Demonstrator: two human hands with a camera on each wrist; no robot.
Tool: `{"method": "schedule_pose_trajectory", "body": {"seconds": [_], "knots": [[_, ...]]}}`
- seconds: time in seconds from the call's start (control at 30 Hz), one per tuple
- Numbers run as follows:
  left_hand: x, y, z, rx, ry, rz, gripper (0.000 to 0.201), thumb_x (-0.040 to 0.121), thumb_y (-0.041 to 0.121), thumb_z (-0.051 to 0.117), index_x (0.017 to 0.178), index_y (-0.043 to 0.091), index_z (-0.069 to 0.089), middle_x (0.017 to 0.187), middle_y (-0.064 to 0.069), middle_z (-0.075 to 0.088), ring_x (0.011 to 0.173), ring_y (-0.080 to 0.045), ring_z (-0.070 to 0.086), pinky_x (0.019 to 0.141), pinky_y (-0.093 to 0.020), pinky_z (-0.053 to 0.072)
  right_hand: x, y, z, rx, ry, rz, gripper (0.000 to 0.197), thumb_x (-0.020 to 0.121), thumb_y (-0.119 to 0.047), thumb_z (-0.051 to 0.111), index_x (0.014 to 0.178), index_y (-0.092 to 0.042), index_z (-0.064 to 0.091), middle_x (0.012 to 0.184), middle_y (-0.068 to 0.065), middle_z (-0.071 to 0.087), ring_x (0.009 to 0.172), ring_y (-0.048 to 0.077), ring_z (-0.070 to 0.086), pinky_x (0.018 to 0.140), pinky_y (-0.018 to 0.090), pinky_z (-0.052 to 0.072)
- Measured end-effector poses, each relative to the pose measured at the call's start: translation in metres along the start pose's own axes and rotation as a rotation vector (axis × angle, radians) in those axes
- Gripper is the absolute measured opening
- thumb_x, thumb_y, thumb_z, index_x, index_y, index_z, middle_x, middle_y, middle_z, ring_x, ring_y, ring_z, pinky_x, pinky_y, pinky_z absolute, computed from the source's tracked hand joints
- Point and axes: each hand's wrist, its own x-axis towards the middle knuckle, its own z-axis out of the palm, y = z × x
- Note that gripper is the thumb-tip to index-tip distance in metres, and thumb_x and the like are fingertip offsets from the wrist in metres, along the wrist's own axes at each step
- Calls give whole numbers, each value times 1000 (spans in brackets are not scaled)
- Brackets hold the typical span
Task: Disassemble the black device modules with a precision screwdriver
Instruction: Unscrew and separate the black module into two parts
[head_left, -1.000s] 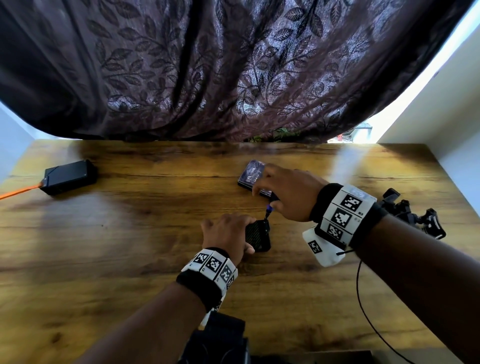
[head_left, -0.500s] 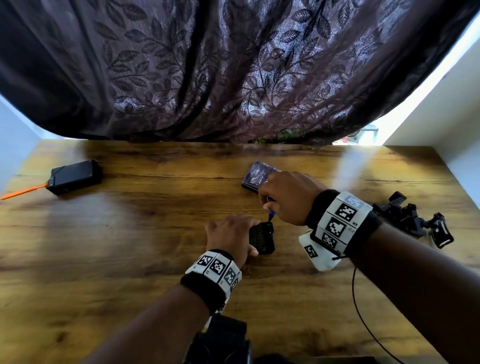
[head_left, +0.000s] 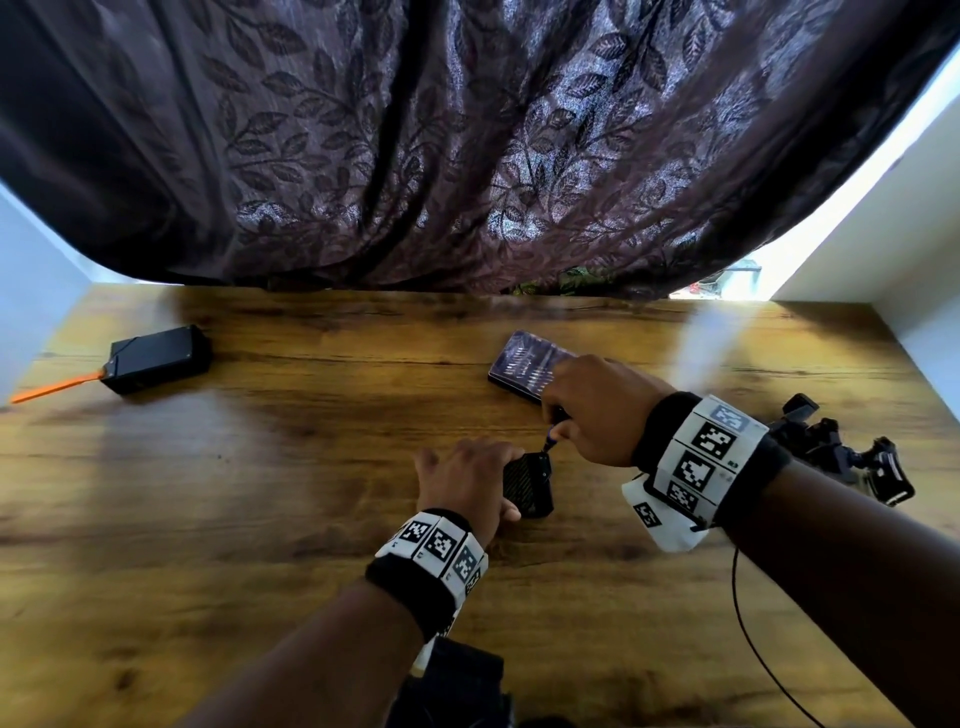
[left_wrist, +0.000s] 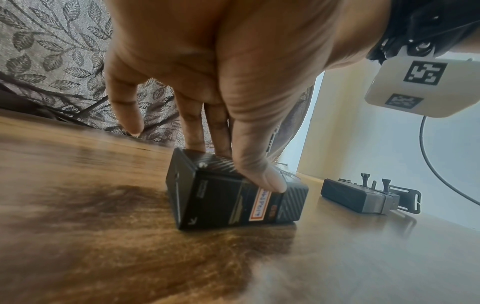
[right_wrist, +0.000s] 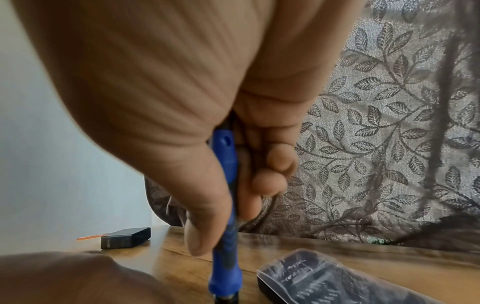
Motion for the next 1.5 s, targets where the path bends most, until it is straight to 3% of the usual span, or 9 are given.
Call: {"method": "schedule_pose_trajectory", "body": {"seconds": [0.3,0.5,0.6,0.73,0.9,1.2,1.33,1.4,1.5], "knots": [[0,1,-1,11,-1,-2,64,88,31,74,145,40,45,136,15,57,129,-12,46,104,-48,27,-2,-6,2,-102,7,147,33,106,-44,41,92,-19,57,85,-2,41,75,17,44,70,31,39],[1,2,-4,19,-25,0,63,90,32,72,146,40,44,141,14,54,132,-13,44,105,-49,27,-2,0,0,-62,12,112,30,101,-50,49,102,-23,62,98,-4,56,83,16,53,73,33,47],[1,2,-4,19,-19,5,62,90,32,72,145,40,44,141,15,54,132,-12,44,105,-50,28,-4,8,4,54,41,32,19,94,-31,67,109,-27,56,118,-9,46,92,12,49,73,24,40],[1,0,-3,22,-26,7,61,91,31,70,146,41,43,142,15,53,131,-12,45,107,-51,29,-6,13,12,79,40,-24,20,88,-10,68,96,-26,59,105,-12,45,89,9,48,62,11,26],[1,1,-4,21,-30,11,65,89,32,73,146,41,43,142,16,53,130,-12,44,107,-51,29,-4,9,10,95,86,-5,6,92,-26,68,93,-23,63,98,-11,49,86,8,49,72,20,39],[1,1,-3,30,-24,14,68,87,34,75,146,39,43,141,15,54,132,-12,44,107,-50,27,3,2,-3,-48,34,177,35,103,-48,49,84,-19,52,69,-8,37,61,11,40,66,29,38],[2,0,-2,27,-10,10,63,89,32,73,145,40,44,142,17,53,132,-11,44,107,-50,28,1,5,4,-23,30,138,30,101,-48,52,101,-20,62,99,-2,60,79,15,50,71,29,42],[2,-1,0,20,-11,7,62,89,33,72,144,41,45,141,17,54,131,-11,45,107,-49,28,-1,7,8,97,56,41,20,94,-35,65,110,-25,59,117,-6,52,93,13,50,77,29,46],[2,-1,0,27,-9,11,63,88,33,73,144,41,44,140,17,54,130,-11,45,106,-51,28,0,10,9,144,26,-14,17,89,-16,68,100,-25,59,107,-9,50,93,11,53,76,26,46]]}}
